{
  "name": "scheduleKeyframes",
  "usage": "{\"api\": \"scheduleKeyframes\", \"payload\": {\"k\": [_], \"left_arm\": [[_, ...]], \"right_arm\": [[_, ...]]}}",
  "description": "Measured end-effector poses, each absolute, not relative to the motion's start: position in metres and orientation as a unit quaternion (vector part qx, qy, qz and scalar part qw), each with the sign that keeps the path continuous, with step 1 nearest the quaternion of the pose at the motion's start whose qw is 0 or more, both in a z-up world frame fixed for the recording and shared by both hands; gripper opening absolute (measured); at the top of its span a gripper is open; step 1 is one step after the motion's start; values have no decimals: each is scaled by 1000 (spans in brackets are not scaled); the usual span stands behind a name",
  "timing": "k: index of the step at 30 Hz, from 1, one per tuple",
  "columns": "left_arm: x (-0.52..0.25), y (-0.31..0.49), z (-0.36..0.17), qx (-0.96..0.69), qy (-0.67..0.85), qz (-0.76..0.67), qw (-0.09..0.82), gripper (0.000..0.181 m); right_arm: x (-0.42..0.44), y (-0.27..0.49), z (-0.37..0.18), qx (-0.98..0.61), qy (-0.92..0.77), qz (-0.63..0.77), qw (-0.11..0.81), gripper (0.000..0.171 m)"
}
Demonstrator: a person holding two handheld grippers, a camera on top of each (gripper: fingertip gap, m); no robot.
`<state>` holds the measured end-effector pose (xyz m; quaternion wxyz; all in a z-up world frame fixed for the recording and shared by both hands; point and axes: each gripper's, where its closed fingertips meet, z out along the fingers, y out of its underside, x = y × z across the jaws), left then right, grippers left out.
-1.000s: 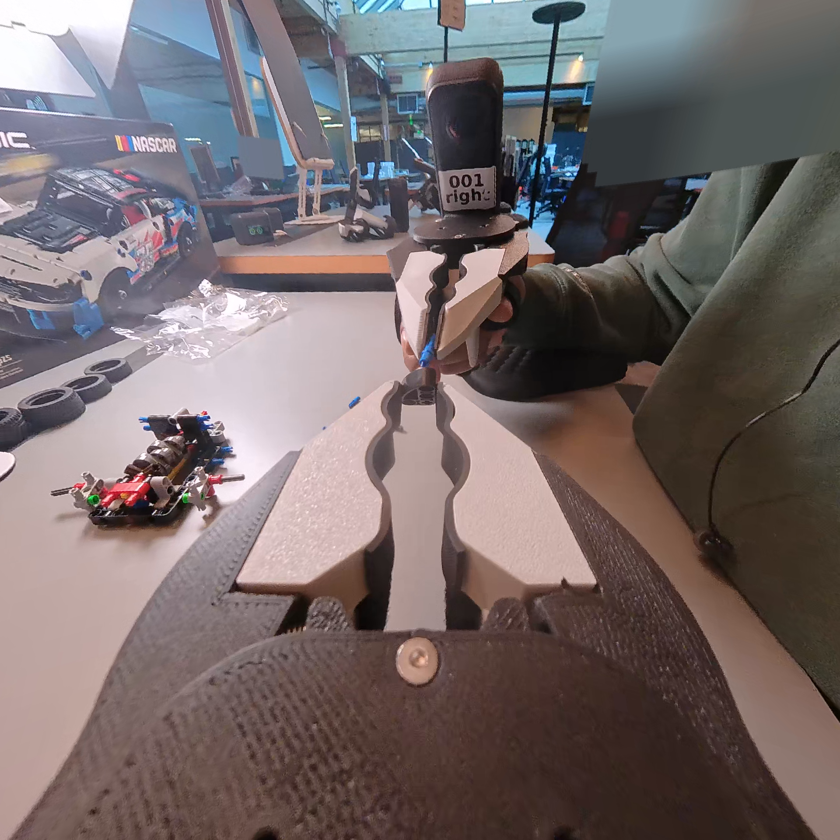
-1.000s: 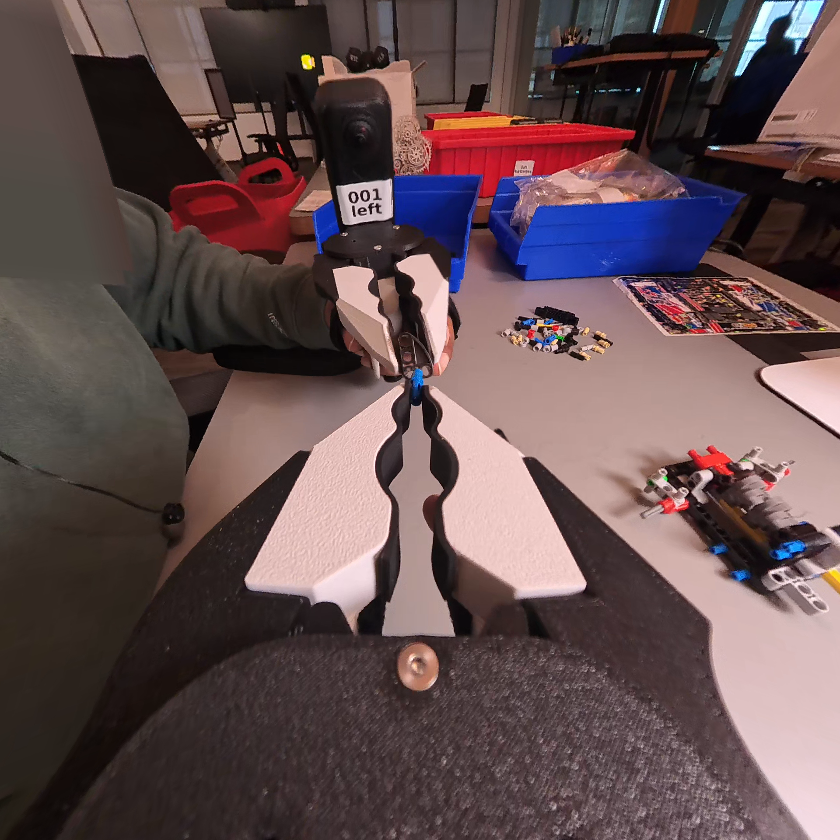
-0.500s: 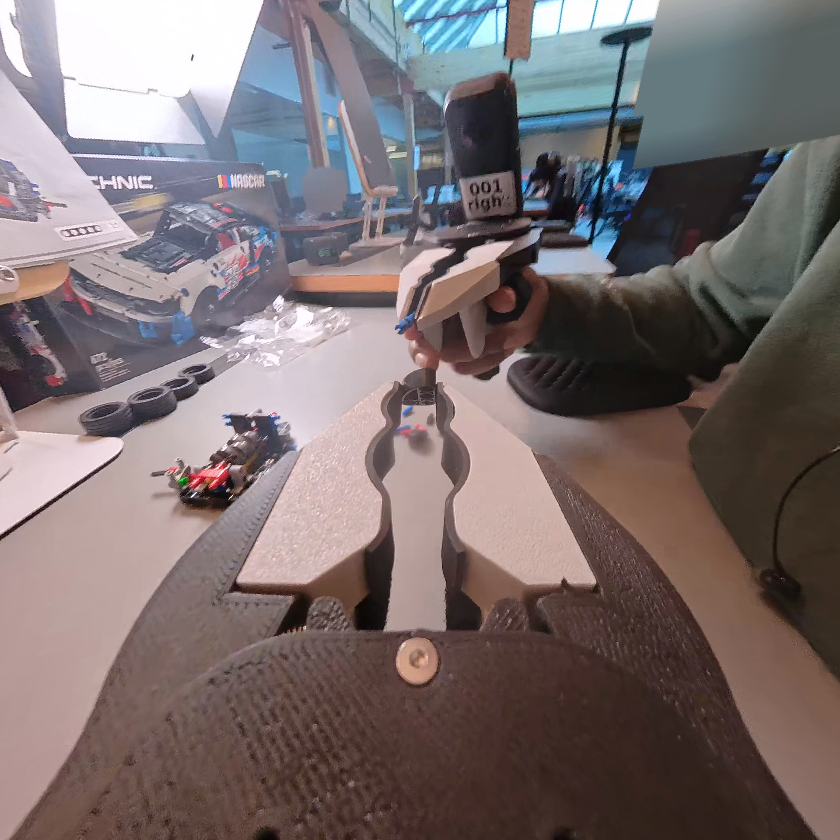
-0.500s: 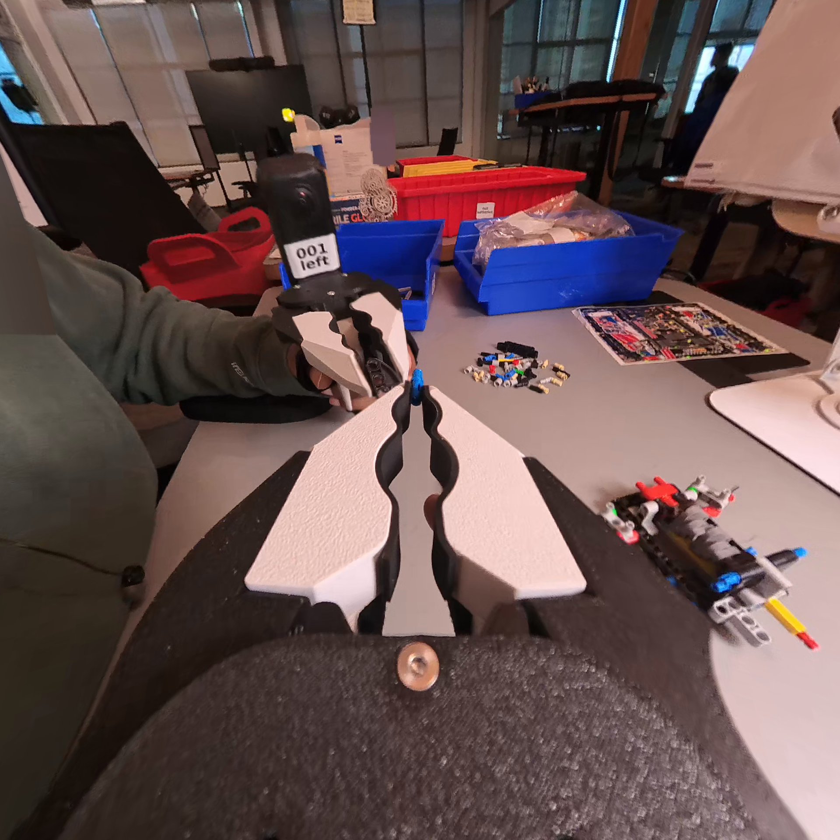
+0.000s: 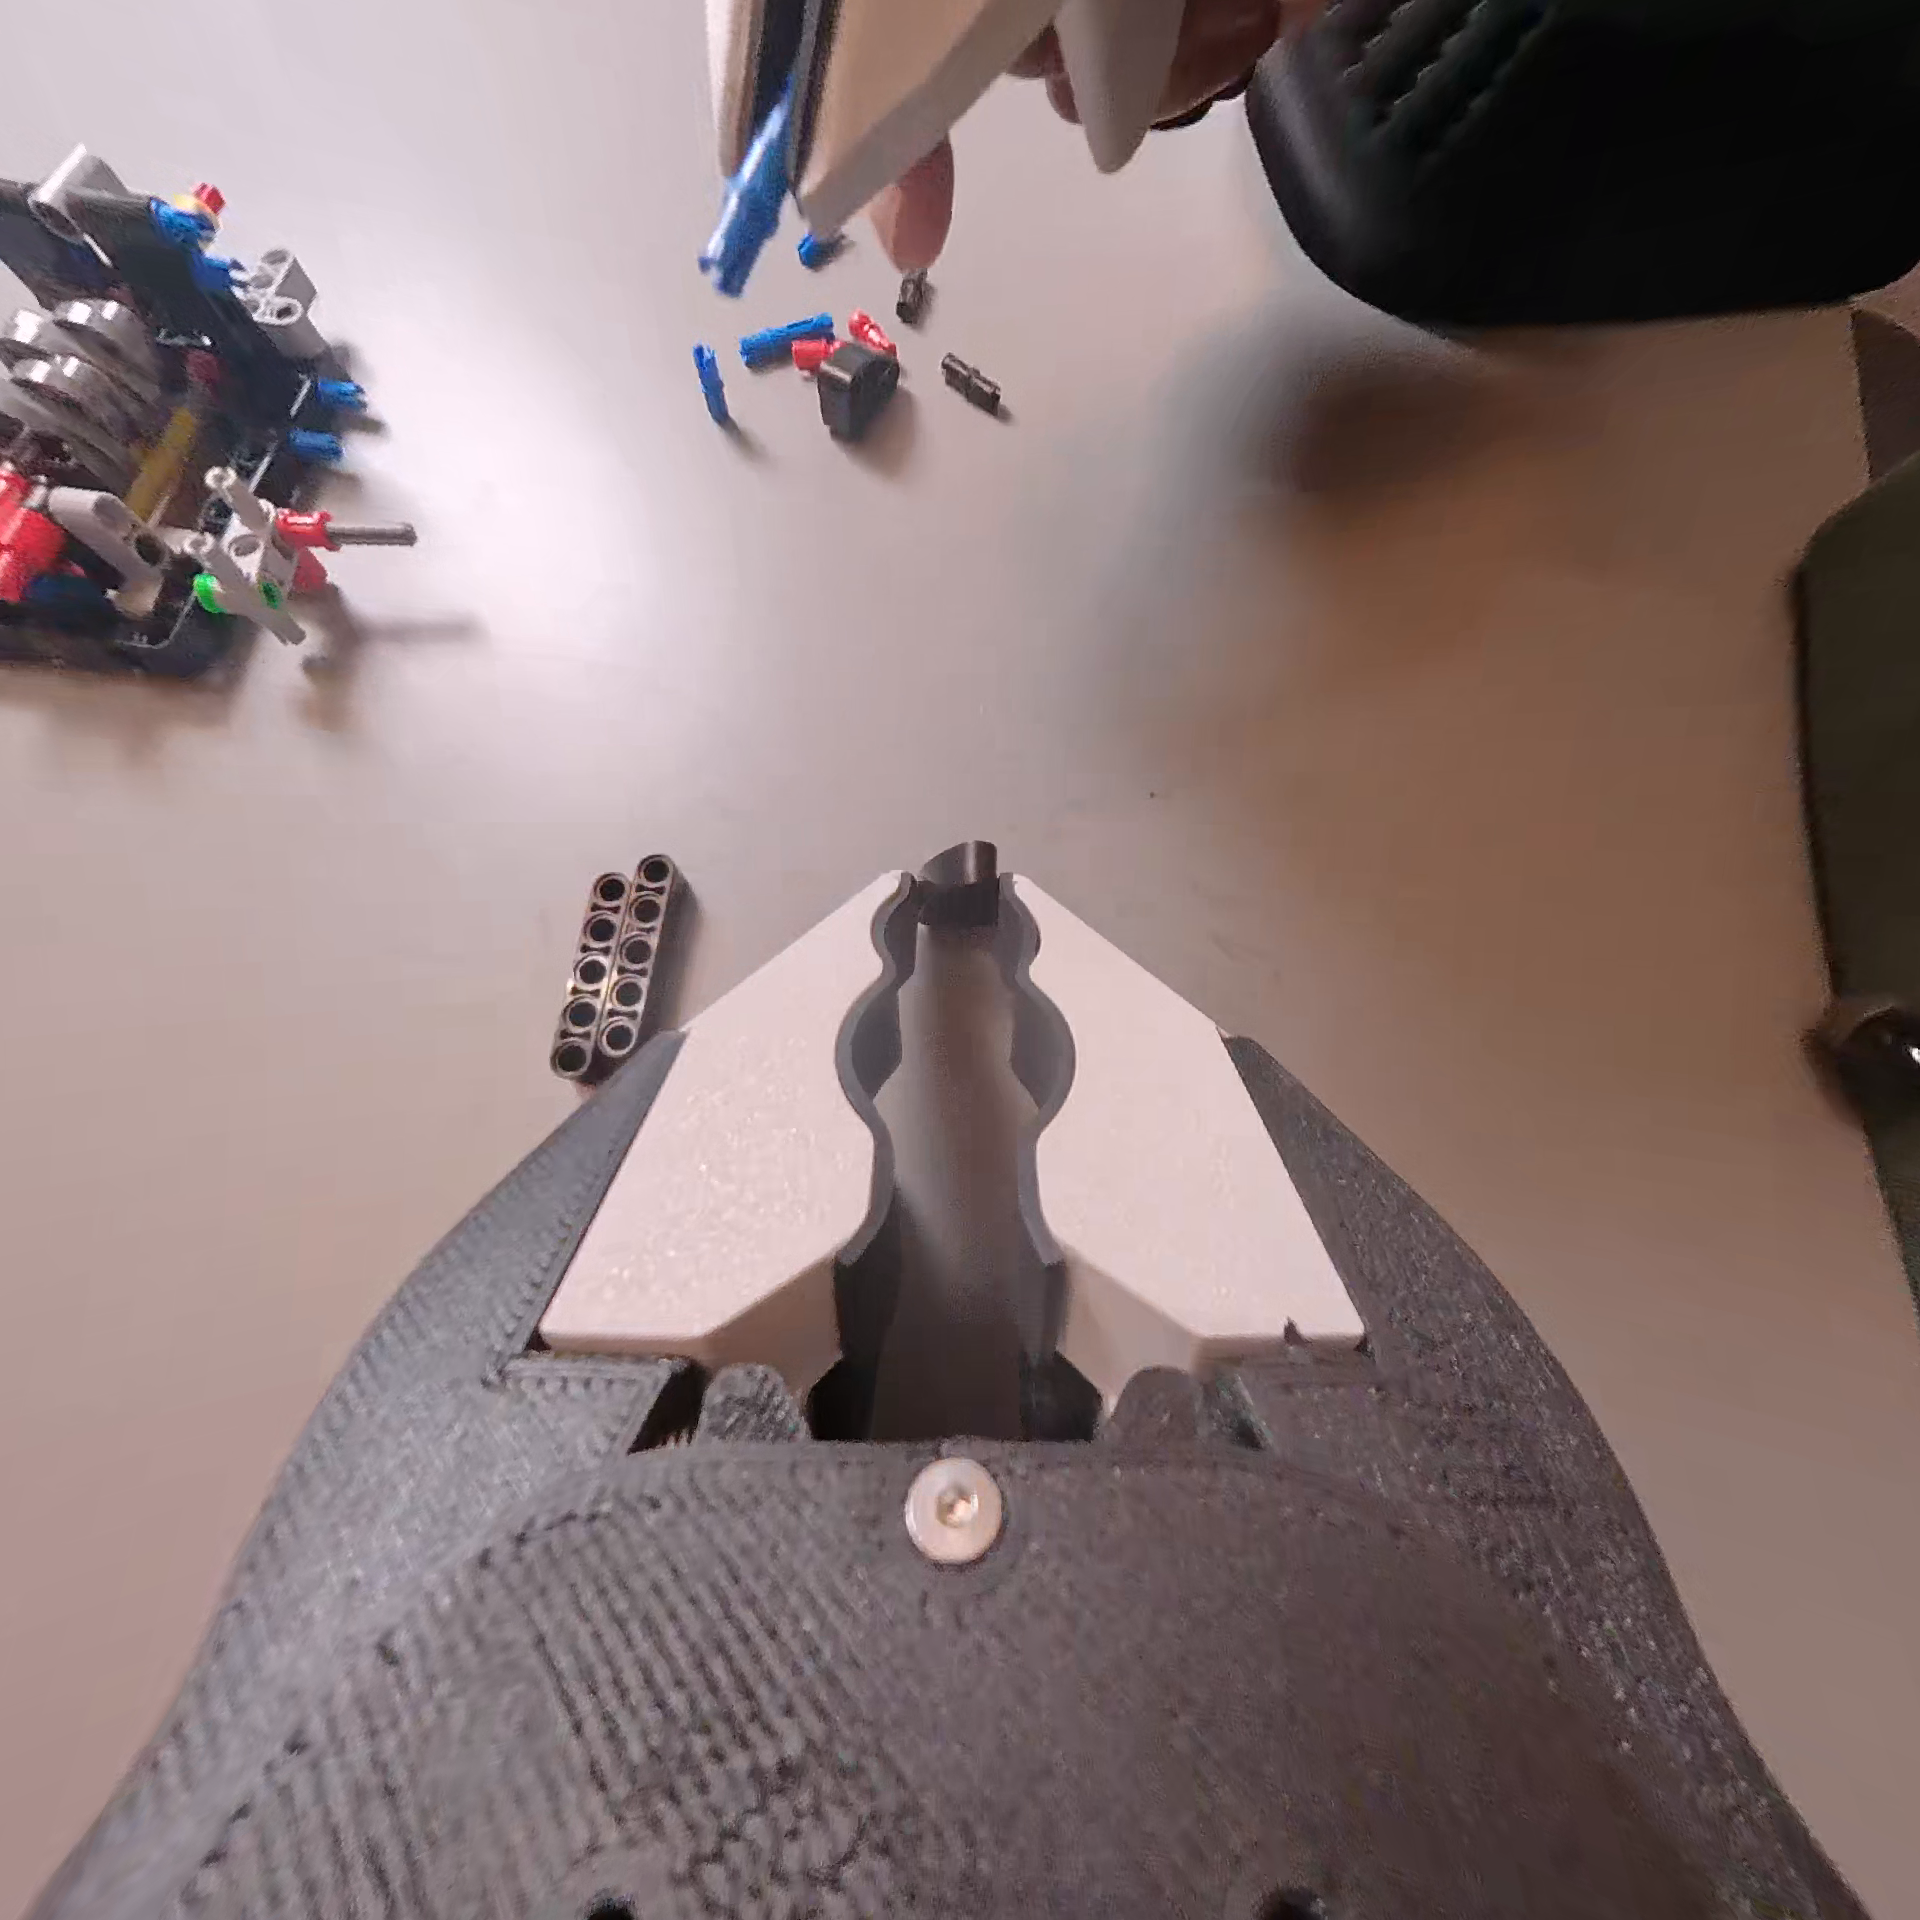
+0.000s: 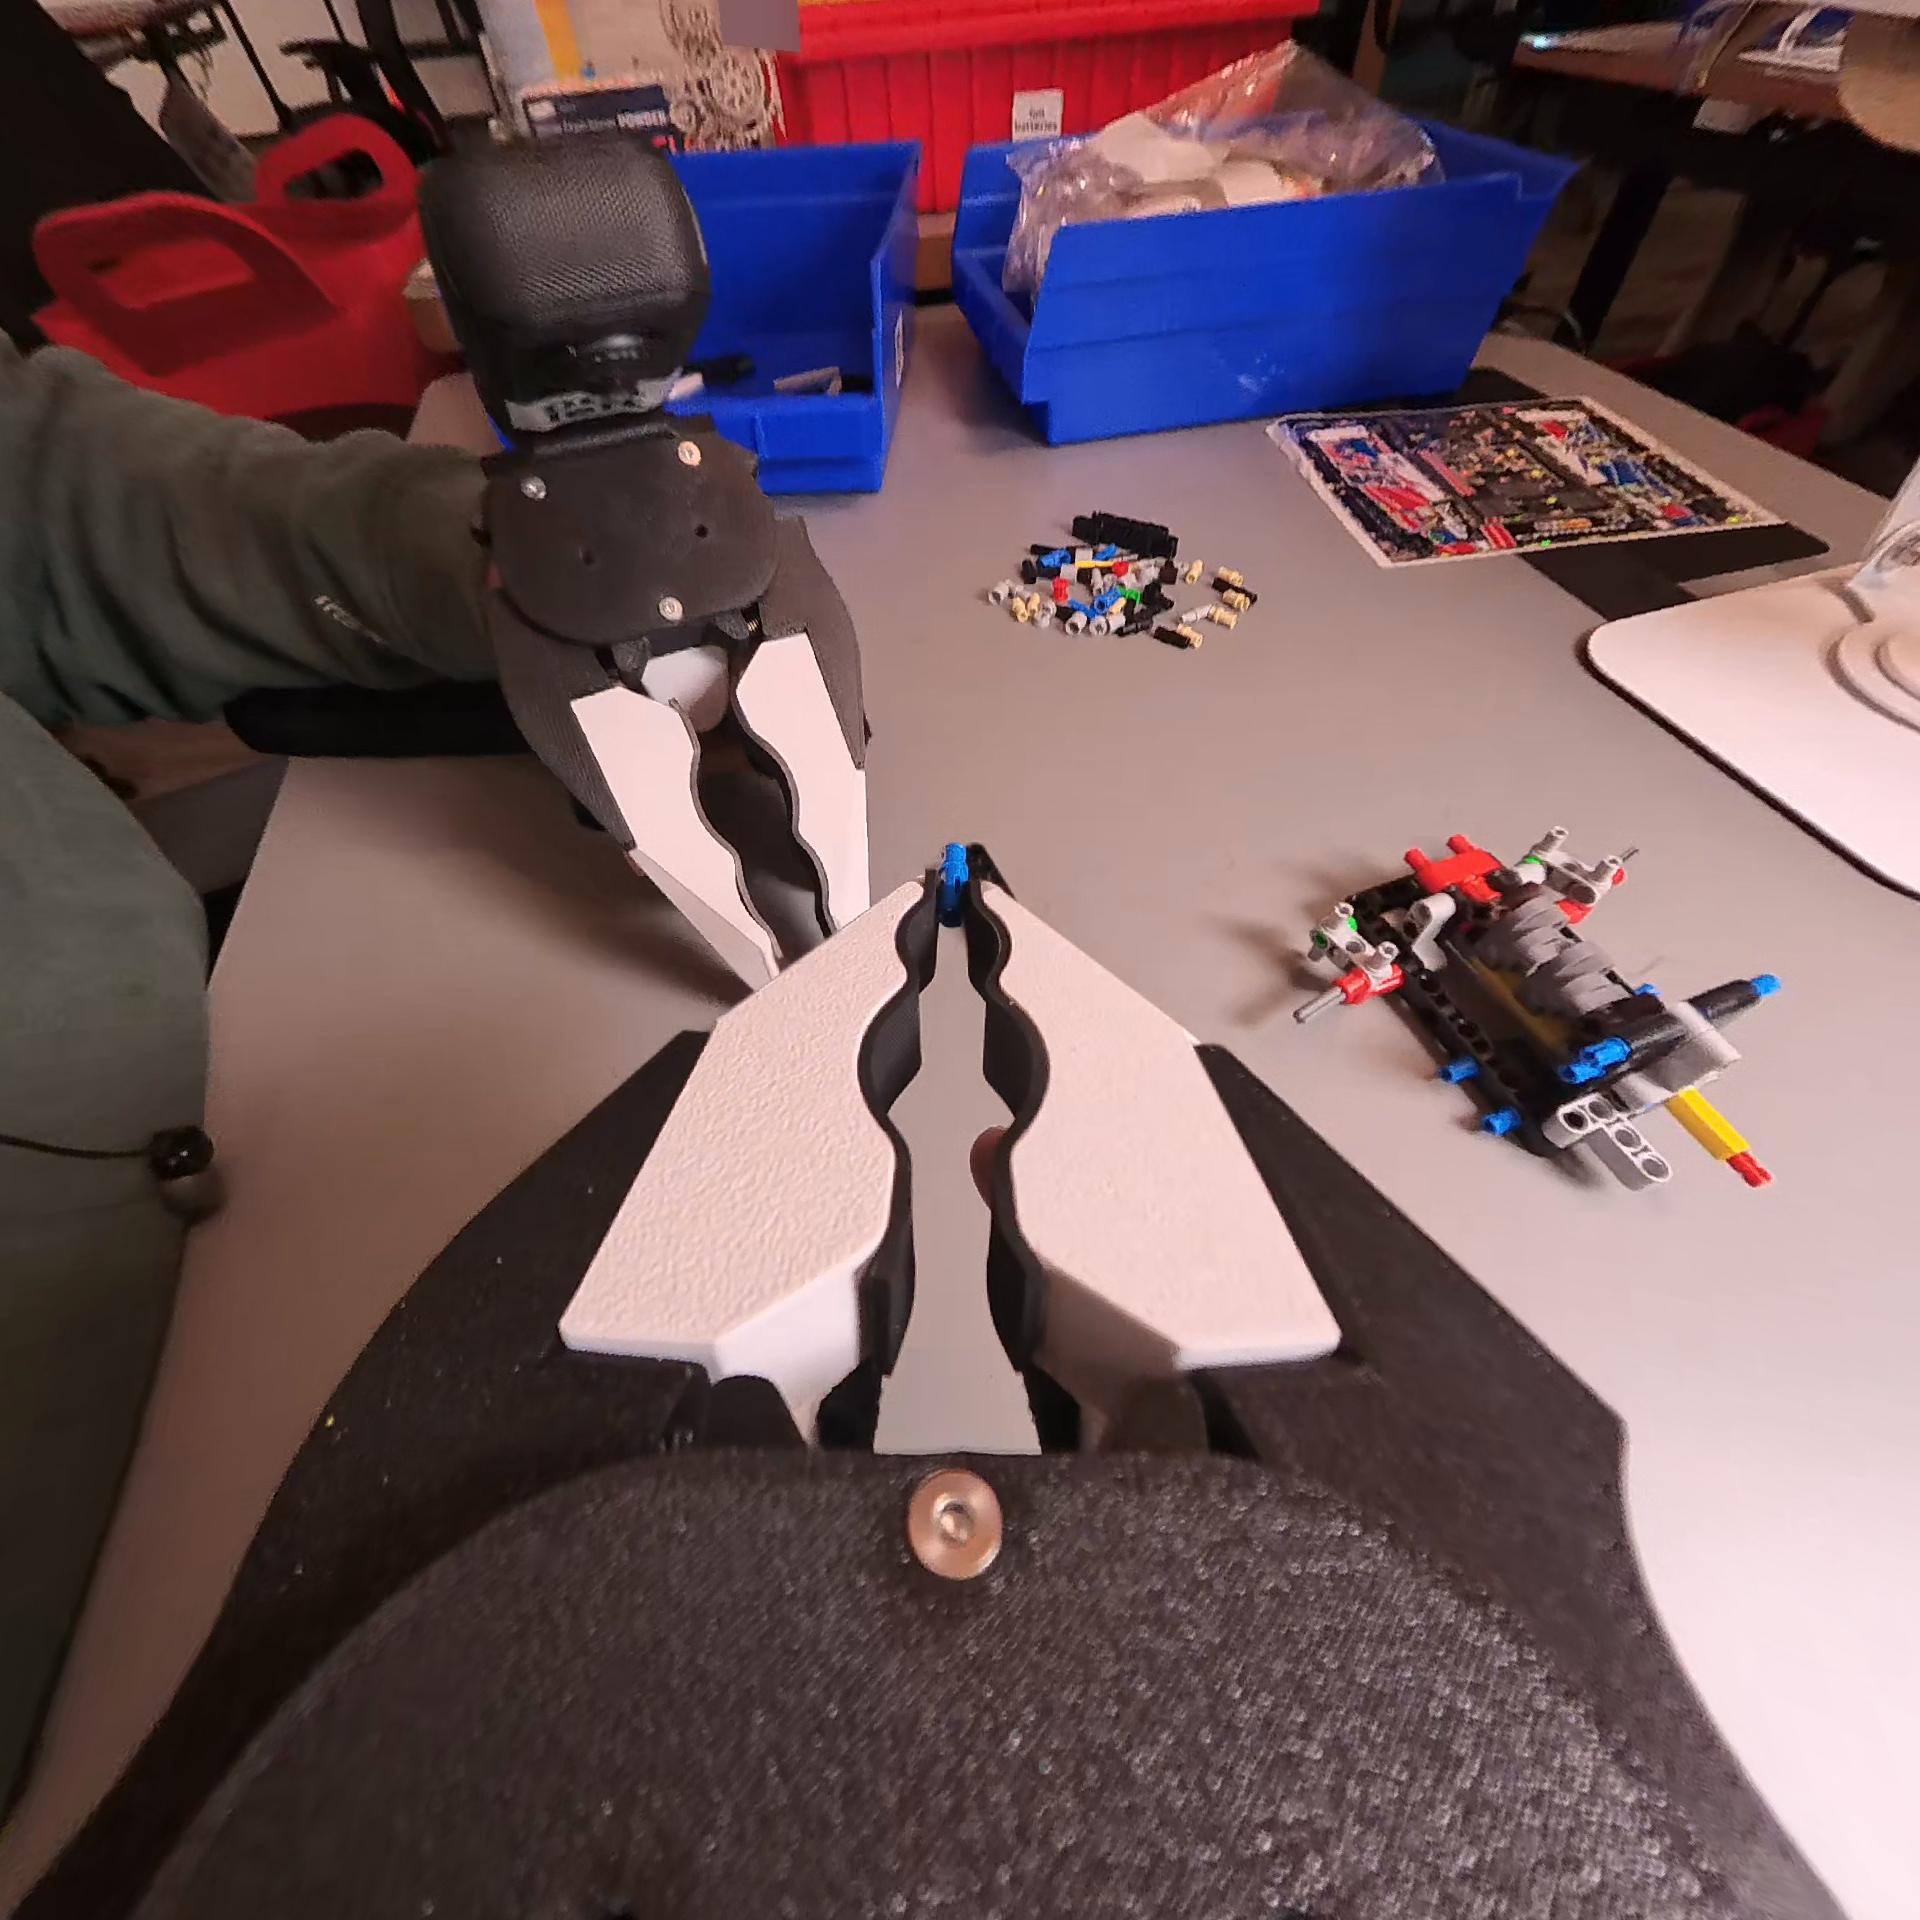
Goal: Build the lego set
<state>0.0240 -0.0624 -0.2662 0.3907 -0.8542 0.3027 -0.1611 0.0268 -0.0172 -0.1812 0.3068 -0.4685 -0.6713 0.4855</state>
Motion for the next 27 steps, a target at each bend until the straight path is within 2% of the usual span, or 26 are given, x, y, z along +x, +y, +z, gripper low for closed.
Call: {"api": "scheduleKeyframes", "payload": {"k": [5,10,18,27], "left_arm": [[27,-67,-267,-851,322,-153,385,13],[29,-77,-269,-850,340,-171,364,25],[25,-76,-253,-841,309,-226,381,17],[44,-78,-261,-841,312,-261,357,23]], "right_arm": [[29,-19,-195,-473,-688,469,288,2],[30,-19,-200,-474,-695,462,282,2],[32,-18,-202,-474,-698,458,280,2],[34,-20,-204,-471,-706,453,274,2]]}}
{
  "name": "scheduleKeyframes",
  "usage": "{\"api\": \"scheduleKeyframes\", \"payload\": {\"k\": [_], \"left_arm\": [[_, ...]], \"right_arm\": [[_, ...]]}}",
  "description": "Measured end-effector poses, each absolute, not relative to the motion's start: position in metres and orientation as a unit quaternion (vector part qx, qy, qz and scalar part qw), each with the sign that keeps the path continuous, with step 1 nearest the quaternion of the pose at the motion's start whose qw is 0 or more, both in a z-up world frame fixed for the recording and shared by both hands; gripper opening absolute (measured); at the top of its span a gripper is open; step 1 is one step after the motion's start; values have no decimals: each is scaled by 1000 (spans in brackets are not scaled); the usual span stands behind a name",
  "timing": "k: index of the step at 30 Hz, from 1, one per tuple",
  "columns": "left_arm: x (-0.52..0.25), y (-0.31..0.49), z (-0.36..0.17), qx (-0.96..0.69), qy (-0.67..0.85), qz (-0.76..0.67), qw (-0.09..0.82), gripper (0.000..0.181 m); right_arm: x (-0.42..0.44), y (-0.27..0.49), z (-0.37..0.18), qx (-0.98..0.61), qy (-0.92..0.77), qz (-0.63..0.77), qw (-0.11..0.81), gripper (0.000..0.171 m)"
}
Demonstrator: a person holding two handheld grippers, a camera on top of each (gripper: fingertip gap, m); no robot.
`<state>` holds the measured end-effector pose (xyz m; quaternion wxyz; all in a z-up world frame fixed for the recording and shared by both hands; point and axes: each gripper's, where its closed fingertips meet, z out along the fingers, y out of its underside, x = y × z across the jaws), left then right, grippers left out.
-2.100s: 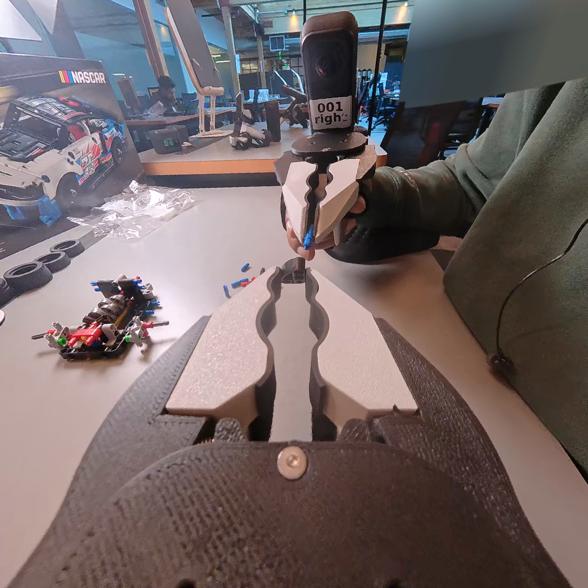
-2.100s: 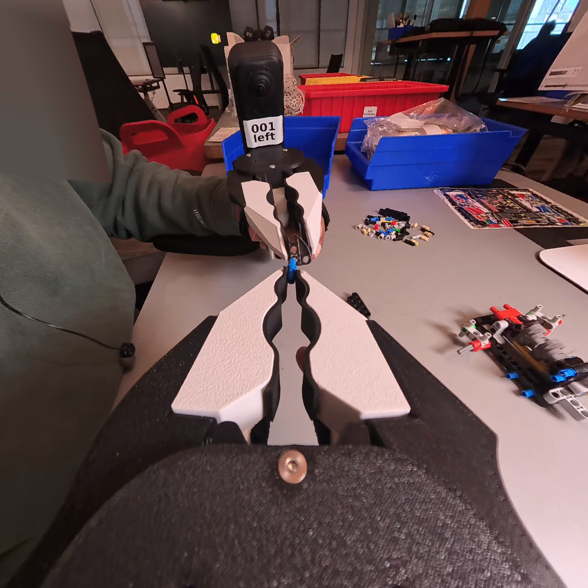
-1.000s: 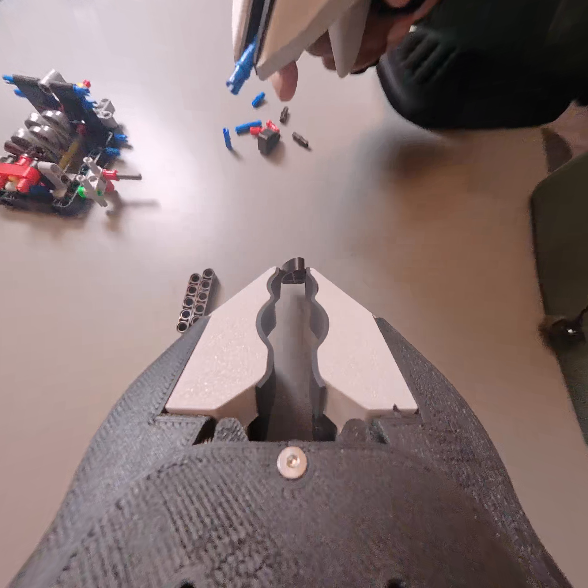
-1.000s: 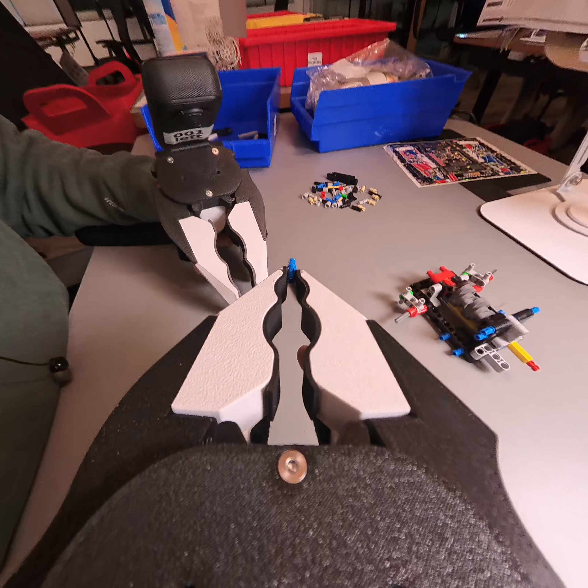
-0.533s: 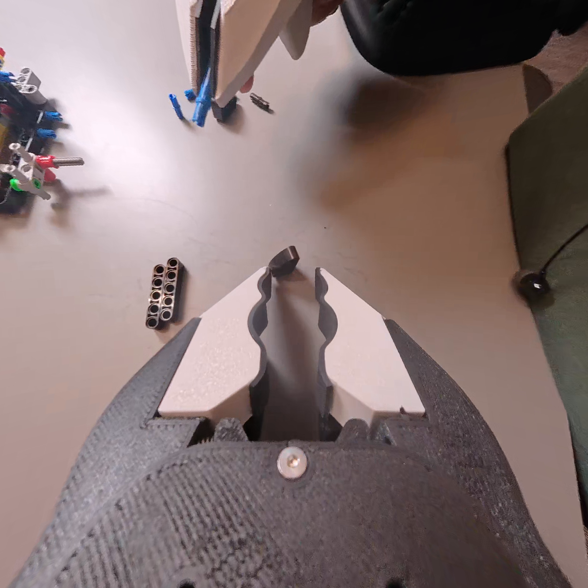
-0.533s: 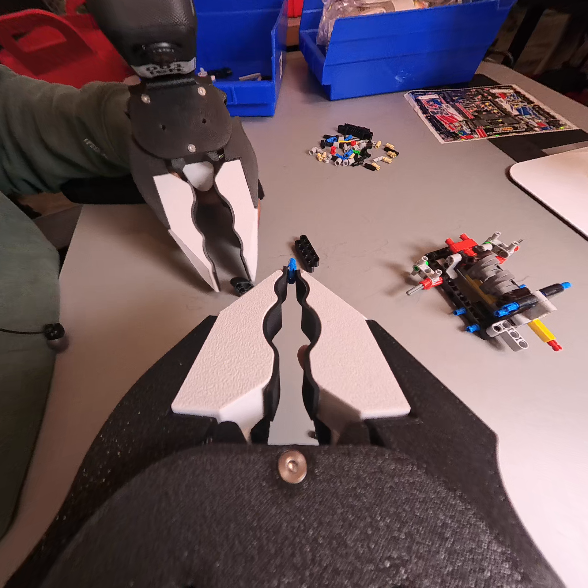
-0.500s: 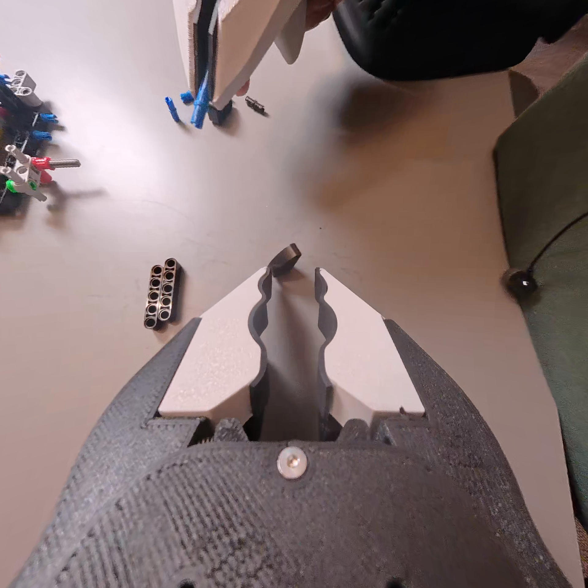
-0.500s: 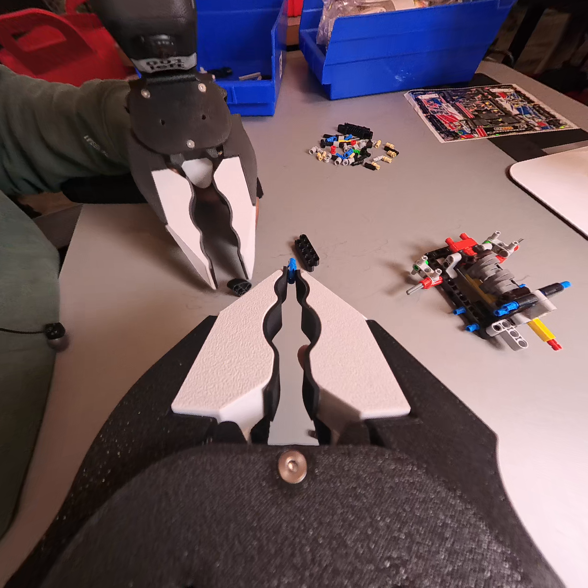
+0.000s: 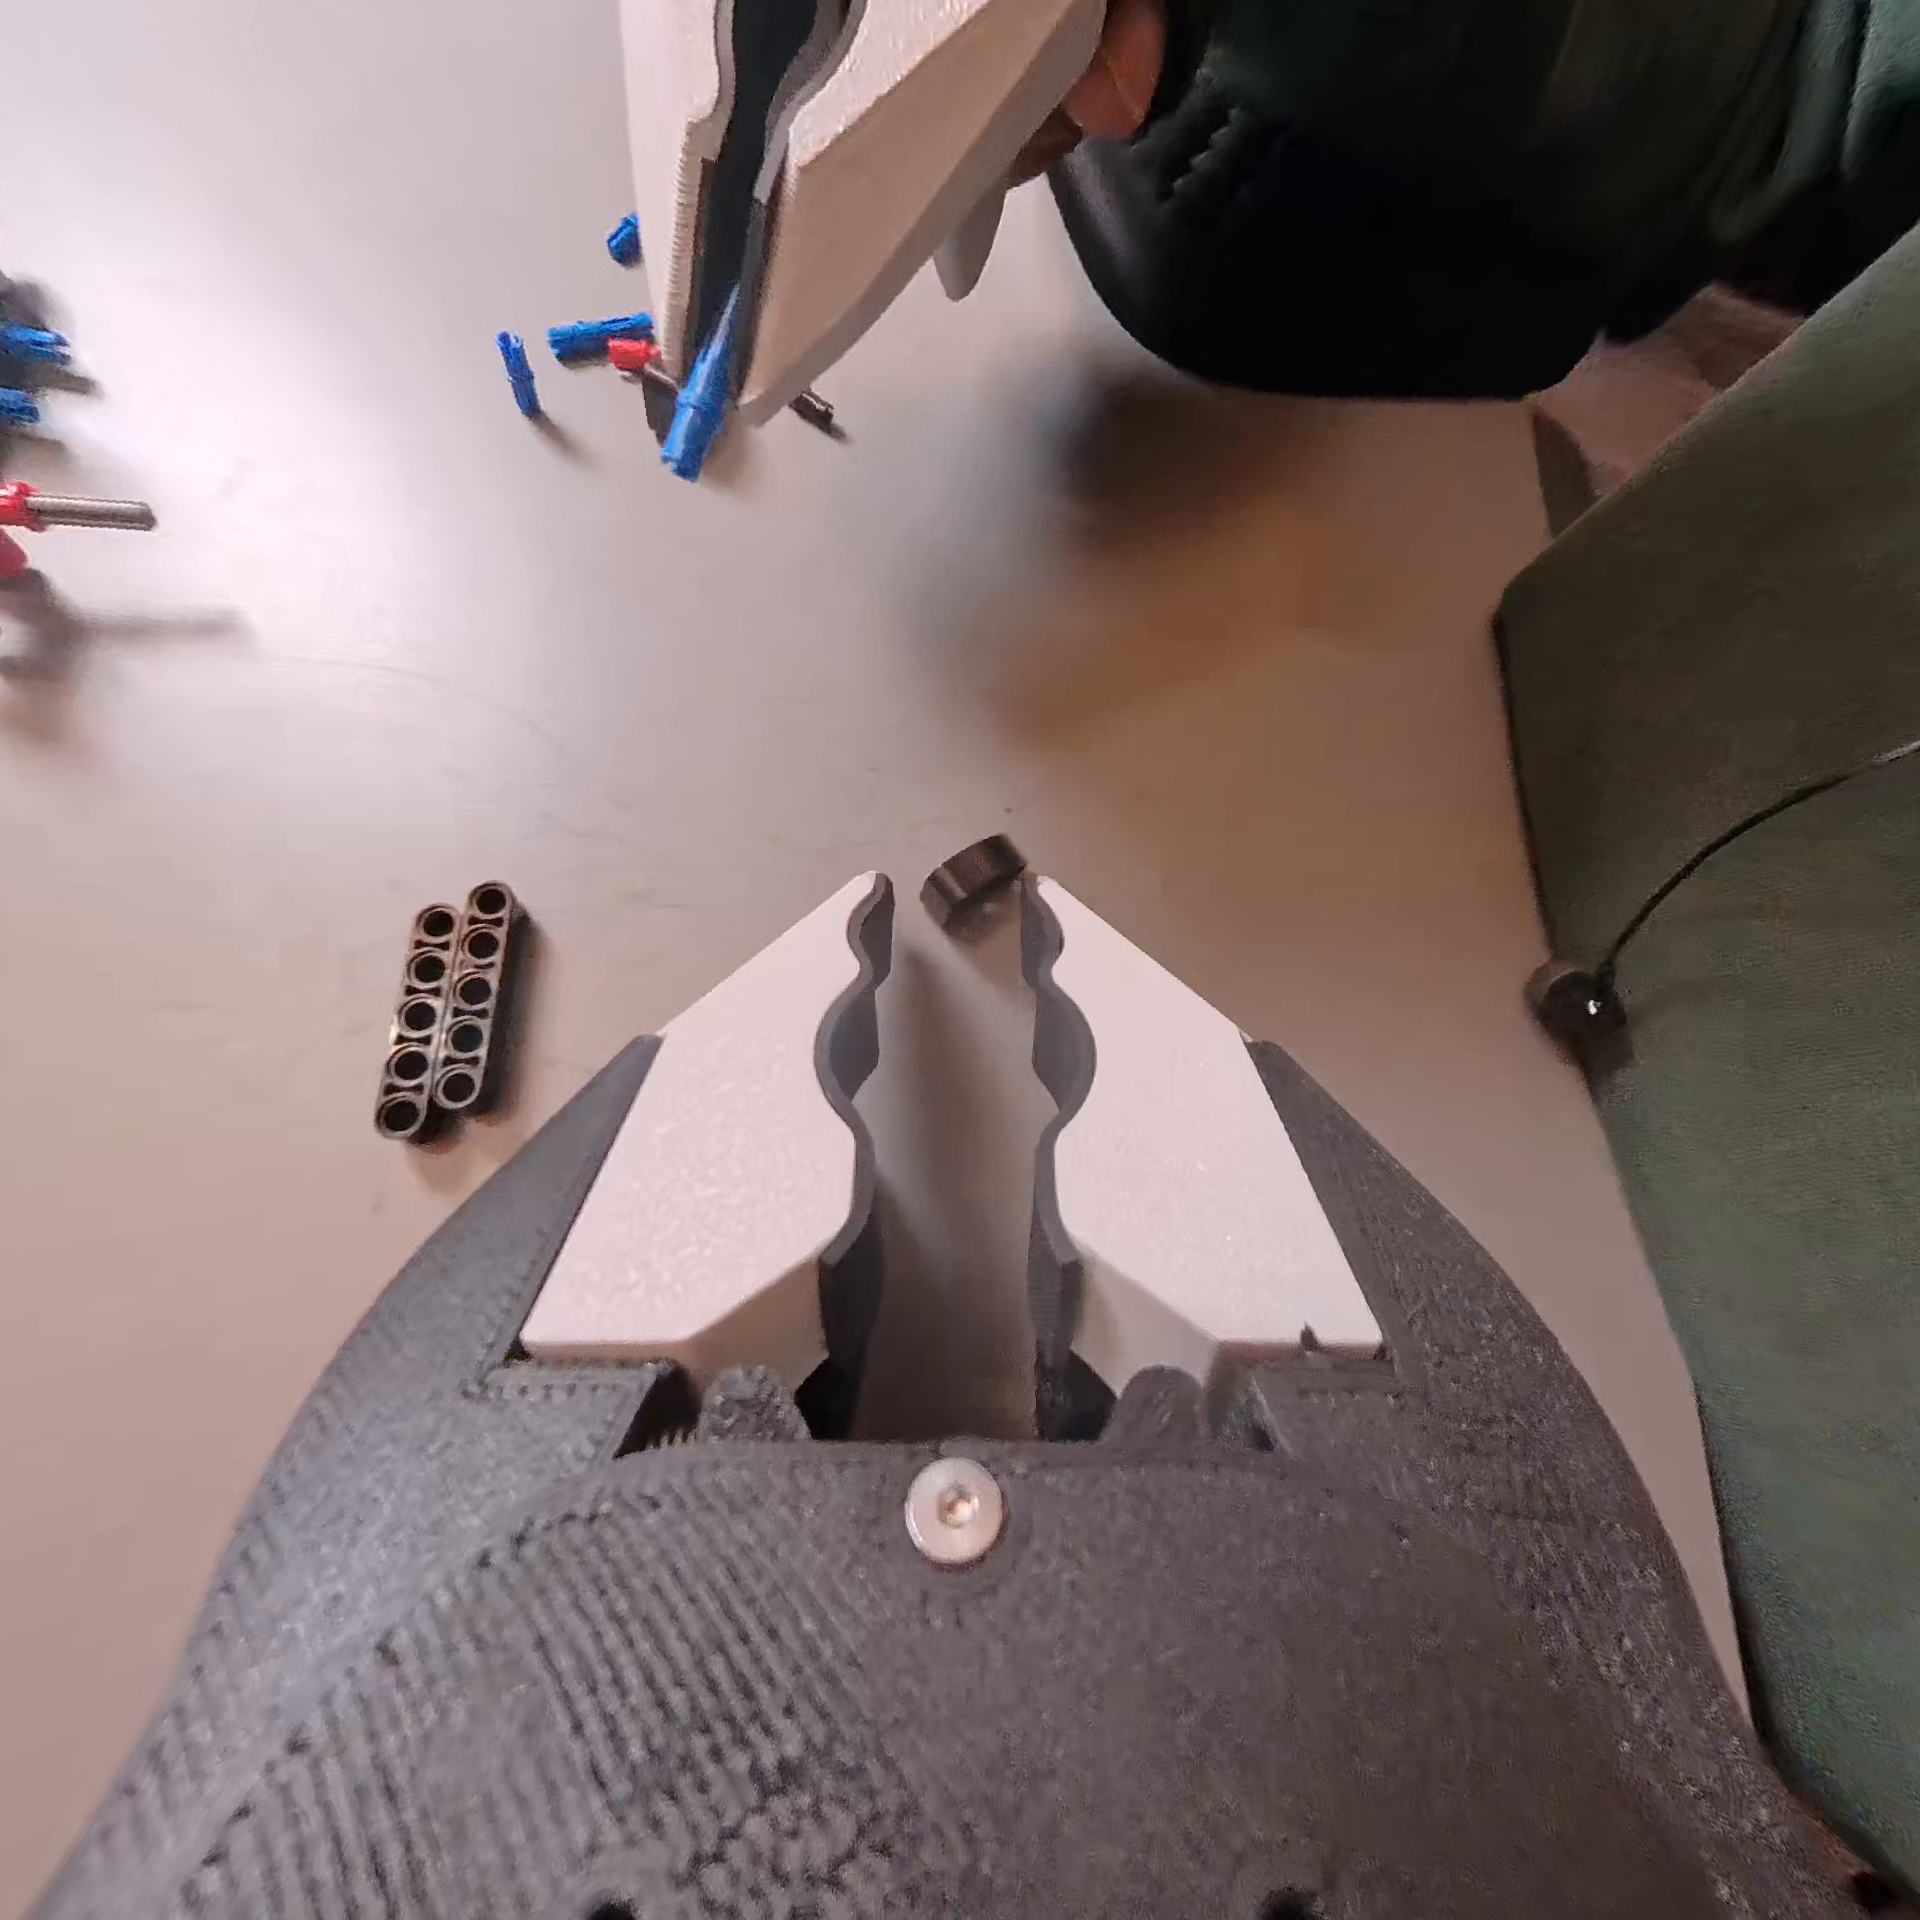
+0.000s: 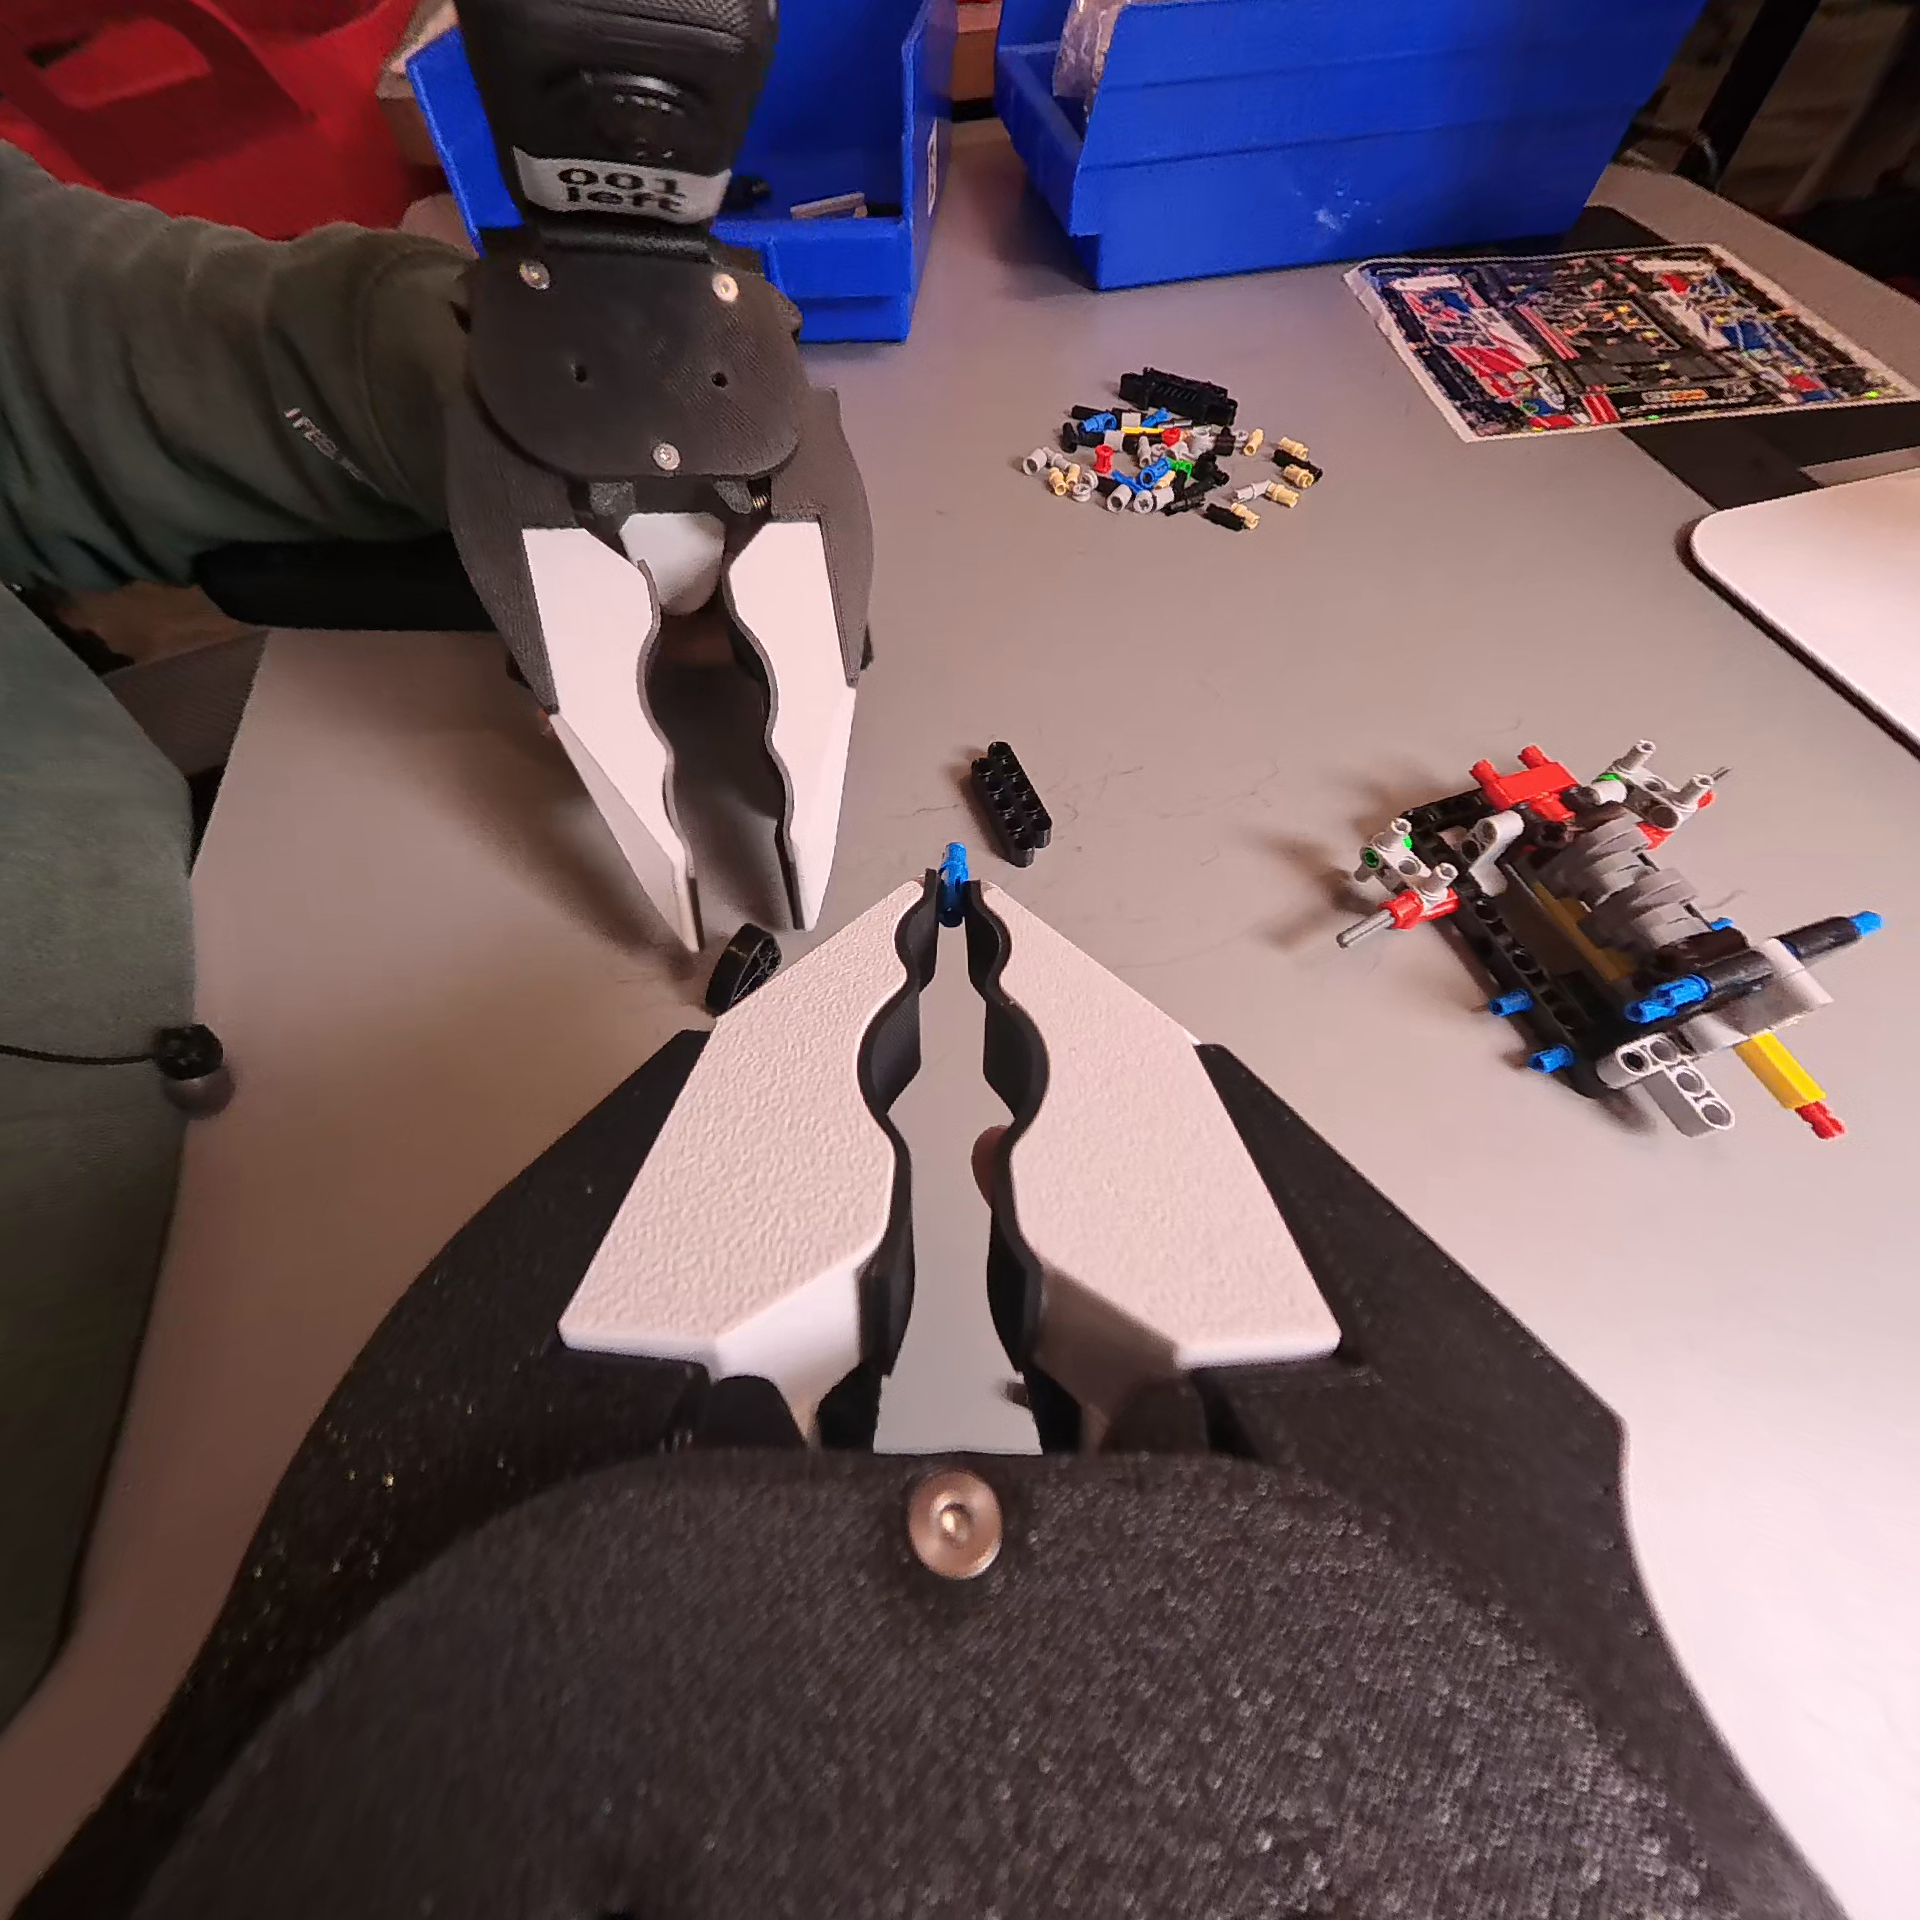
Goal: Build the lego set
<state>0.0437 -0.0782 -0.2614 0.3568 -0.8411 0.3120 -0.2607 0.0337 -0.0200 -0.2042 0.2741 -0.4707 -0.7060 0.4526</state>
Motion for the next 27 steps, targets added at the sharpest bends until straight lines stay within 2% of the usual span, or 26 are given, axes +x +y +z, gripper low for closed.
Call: {"api": "scheduleKeyframes", "payload": {"k": [3,7,13,16,22,27], "left_arm": [[47,-77,-260,-841,307,-269,356,22],[50,-75,-259,-830,337,-233,377,12],[54,-89,-252,-767,449,-173,425,9],[51,-102,-260,-739,510,-133,420,7],[50,-108,-248,-750,480,-190,414,16],[46,-110,-263,-780,460,-206,370,29]], "right_arm": [[34,-20,-204,-470,-707,451,274,2],[34,-21,-205,-469,-709,450,274,2],[35,-19,-206,-466,-712,443,281,2],[36,-18,-205,-464,-714,439,287,2],[38,-17,-205,-463,-715,438,288,2],[38,-18,-206,-462,-717,437,287,2]]}}
